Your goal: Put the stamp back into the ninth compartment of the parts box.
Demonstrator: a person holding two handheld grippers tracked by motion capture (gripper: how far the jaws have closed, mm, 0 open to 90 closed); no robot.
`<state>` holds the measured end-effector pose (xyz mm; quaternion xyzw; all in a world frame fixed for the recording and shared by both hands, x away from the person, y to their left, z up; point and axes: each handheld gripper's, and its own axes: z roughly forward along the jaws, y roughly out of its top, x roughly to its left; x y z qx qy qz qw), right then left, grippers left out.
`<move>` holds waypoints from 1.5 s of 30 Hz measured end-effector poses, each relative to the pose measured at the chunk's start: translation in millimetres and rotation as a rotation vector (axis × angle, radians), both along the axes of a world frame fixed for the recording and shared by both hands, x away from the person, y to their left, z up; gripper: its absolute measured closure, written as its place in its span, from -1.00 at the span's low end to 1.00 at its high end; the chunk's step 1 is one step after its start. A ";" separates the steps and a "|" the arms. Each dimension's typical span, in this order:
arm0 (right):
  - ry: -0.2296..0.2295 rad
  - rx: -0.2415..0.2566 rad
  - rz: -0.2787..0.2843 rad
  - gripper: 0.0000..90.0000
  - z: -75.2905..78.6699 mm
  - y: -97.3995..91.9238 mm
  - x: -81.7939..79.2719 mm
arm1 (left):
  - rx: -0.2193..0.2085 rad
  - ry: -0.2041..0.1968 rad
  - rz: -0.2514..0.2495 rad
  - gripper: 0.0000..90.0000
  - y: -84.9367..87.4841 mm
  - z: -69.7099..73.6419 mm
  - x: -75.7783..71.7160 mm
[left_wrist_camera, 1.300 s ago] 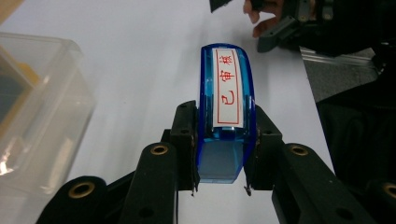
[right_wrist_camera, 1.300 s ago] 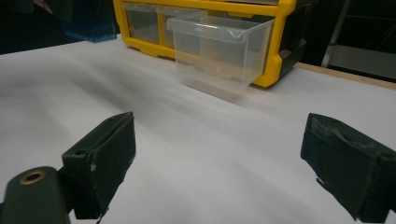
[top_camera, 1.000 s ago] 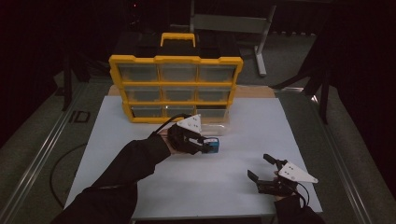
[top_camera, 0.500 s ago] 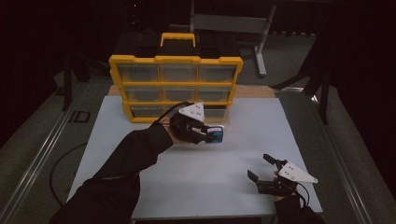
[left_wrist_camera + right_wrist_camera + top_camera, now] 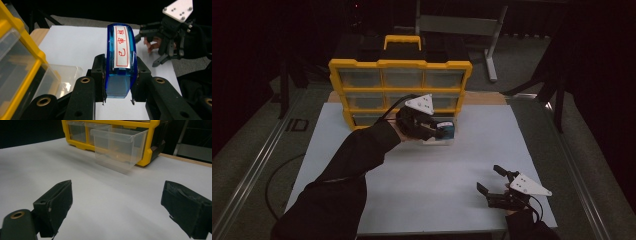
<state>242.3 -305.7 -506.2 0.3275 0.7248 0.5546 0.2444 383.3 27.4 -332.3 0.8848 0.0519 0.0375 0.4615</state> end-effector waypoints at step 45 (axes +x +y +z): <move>0.004 -0.002 0.012 -0.77 -1.1 0.2 0.1 | -0.040 0.049 0.254 0.56 -6.8 -35.1 73.1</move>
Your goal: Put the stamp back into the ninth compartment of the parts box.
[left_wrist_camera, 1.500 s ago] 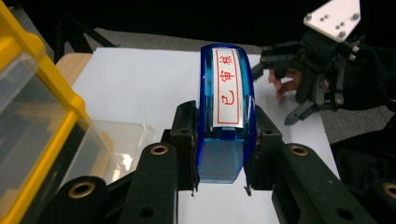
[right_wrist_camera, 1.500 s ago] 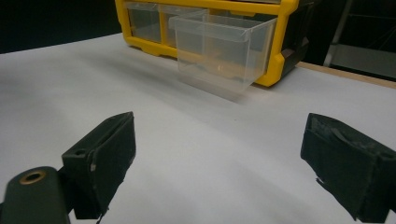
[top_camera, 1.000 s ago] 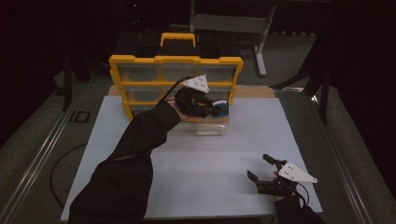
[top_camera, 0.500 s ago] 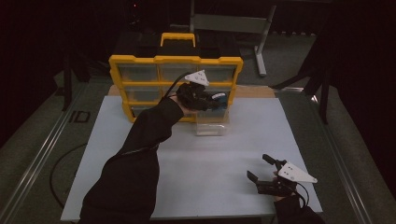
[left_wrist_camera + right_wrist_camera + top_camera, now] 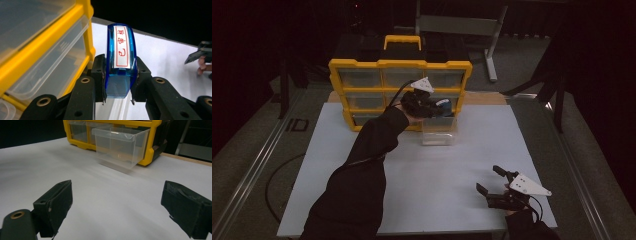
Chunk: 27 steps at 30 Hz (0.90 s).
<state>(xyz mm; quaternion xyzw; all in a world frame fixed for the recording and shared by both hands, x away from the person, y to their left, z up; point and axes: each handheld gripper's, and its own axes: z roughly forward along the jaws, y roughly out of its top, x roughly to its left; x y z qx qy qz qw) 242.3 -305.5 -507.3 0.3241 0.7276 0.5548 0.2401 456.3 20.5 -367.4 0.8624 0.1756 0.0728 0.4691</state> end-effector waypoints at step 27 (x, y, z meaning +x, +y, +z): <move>0.000 -0.001 0.005 -0.77 -0.1 0.4 -0.2 | 0.058 0.051 0.036 0.56 -8.4 -54.3 8.2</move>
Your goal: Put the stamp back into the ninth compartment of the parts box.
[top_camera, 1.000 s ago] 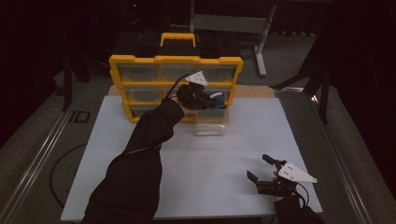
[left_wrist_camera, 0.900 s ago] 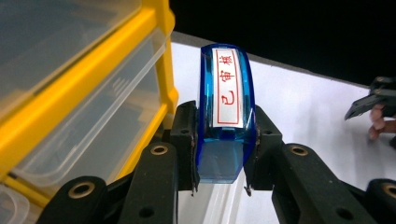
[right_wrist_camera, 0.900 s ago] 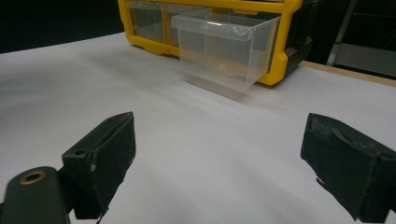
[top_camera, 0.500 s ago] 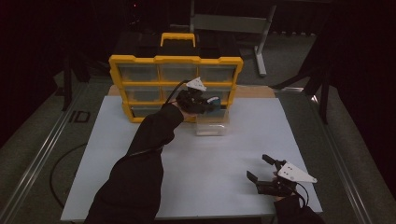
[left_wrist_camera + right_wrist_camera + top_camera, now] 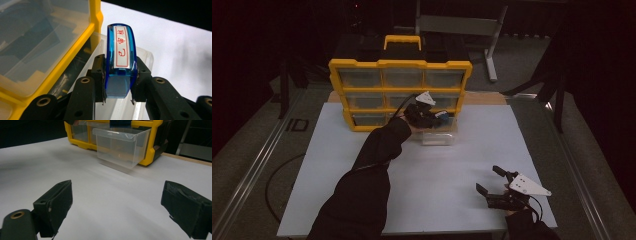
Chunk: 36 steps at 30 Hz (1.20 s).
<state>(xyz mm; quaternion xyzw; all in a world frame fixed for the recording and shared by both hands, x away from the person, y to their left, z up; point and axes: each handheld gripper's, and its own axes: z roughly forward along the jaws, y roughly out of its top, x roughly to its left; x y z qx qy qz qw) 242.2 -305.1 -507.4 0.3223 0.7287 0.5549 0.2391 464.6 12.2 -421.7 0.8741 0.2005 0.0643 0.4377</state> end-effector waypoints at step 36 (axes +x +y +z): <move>0.006 0.001 0.004 -0.77 -1.0 0.4 0.7 | 0.023 0.012 0.045 -0.33 -4.1 -4.2 -5.5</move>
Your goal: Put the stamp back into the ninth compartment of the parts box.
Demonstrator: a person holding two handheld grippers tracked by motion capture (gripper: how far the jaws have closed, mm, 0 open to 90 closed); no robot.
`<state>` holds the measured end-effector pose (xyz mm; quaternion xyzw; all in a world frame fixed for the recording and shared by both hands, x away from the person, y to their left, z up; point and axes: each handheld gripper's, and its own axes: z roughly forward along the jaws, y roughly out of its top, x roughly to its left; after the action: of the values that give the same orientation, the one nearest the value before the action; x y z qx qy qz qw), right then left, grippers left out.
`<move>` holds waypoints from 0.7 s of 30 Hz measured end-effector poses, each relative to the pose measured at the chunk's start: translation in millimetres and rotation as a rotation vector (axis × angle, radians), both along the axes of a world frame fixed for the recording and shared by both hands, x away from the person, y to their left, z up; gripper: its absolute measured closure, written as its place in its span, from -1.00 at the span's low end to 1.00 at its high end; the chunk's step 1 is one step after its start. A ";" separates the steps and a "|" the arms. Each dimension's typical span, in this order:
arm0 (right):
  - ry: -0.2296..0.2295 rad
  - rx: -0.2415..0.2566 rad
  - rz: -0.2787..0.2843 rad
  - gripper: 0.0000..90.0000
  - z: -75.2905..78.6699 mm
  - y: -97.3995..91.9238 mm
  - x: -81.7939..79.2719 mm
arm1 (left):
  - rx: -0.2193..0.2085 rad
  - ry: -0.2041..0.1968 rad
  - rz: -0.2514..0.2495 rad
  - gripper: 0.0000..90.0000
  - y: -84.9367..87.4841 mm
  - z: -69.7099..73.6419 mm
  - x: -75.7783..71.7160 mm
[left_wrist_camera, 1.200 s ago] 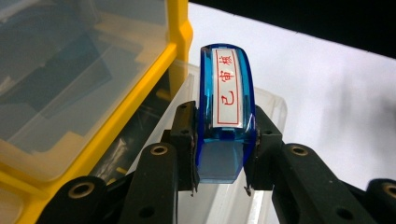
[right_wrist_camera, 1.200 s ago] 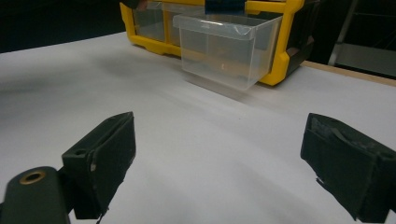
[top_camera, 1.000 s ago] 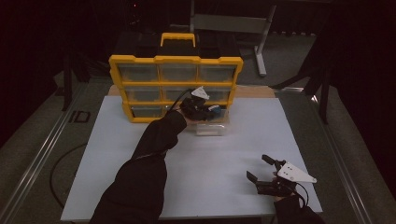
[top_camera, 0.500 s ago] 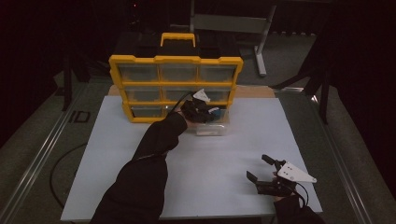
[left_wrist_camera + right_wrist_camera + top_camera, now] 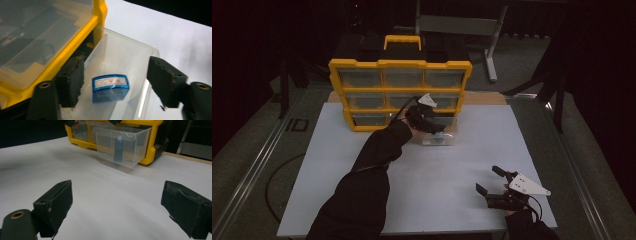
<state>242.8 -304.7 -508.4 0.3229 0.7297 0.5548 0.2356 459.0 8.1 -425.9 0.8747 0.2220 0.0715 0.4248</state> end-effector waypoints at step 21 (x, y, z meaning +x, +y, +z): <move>-0.005 -0.005 -0.004 -0.77 1.1 0.4 -0.4 | -0.037 0.007 -0.012 -1.00 16.1 15.2 -21.8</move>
<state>242.4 -304.3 -507.4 0.3224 0.7297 0.5533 0.2395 437.3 24.2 -410.7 0.8682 0.2196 0.0616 0.4408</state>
